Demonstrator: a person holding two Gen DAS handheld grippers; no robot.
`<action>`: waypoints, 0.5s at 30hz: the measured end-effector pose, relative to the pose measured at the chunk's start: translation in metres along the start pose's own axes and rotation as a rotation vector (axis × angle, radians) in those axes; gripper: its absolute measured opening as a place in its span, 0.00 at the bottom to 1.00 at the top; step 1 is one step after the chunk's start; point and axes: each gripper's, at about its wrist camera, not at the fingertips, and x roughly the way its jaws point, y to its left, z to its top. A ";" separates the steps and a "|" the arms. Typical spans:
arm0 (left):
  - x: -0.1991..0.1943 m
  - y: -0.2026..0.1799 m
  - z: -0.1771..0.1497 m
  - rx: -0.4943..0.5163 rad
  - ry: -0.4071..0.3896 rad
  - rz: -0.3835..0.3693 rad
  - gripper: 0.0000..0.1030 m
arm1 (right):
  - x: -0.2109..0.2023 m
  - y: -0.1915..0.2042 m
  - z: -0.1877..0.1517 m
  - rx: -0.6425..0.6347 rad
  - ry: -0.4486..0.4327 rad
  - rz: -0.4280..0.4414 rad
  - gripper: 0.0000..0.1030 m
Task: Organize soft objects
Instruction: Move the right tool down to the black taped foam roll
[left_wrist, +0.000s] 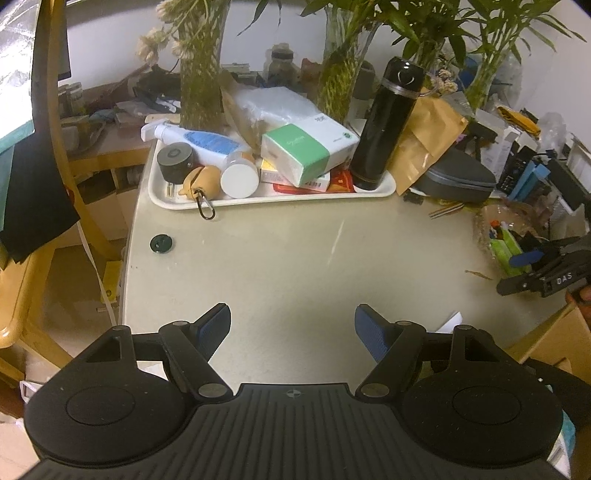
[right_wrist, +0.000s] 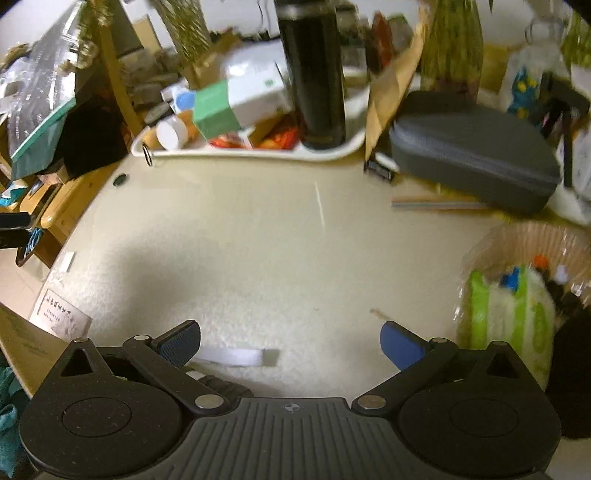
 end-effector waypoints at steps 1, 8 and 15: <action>0.000 0.000 0.000 -0.001 0.001 0.000 0.72 | 0.005 -0.001 0.001 0.020 0.026 0.004 1.00; -0.003 -0.001 -0.005 0.003 0.004 -0.012 0.72 | 0.039 -0.005 0.018 0.165 0.298 0.170 1.00; -0.013 0.000 -0.015 -0.008 -0.011 -0.045 0.72 | 0.089 0.013 0.037 0.239 0.670 0.200 1.00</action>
